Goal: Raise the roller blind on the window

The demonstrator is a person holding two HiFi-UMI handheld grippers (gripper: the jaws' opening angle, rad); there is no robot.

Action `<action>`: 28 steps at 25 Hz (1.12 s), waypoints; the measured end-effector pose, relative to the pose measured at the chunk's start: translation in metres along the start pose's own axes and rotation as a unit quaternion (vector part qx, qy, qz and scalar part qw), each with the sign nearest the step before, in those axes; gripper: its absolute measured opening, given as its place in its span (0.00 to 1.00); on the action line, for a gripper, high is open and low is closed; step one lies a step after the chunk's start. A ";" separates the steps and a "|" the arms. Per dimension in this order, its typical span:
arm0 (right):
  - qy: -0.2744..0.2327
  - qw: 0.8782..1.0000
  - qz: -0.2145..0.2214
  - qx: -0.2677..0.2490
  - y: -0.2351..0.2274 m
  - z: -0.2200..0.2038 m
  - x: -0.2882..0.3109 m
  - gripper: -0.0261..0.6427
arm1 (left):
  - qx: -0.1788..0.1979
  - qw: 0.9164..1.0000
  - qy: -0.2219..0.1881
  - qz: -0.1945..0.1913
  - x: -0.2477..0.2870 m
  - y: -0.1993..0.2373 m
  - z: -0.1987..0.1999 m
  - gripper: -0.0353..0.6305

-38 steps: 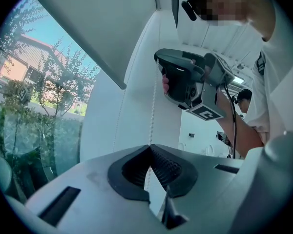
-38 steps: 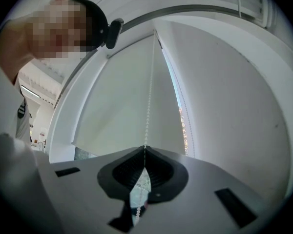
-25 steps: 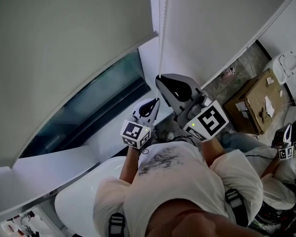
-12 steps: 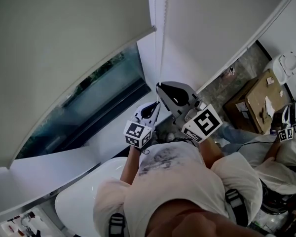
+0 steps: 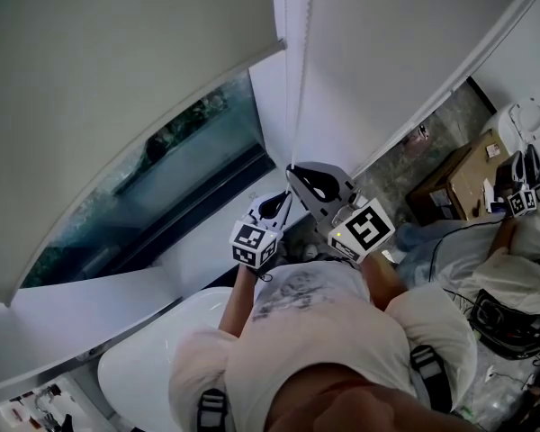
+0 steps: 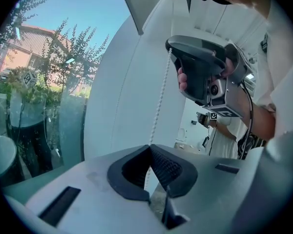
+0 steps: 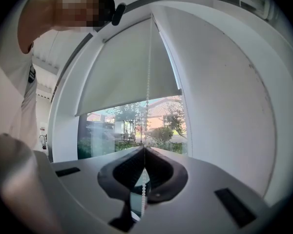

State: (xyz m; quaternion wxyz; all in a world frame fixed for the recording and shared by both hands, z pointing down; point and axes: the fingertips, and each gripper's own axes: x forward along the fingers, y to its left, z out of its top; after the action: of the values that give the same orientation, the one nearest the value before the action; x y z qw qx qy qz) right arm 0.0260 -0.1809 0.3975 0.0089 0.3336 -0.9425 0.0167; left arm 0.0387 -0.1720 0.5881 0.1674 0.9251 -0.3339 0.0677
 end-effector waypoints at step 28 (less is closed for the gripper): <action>0.032 0.999 -0.007 -0.017 0.106 -0.026 -0.053 0.13 | 0.011 1.000 0.011 -0.011 -0.098 -0.075 -0.041 0.07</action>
State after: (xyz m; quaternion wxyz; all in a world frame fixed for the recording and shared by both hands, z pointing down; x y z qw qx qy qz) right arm 0.0010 -0.0641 0.4191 0.0449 0.3391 -0.9396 0.0117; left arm 0.0105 -0.0453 0.5836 0.1617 0.9296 -0.3213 0.0800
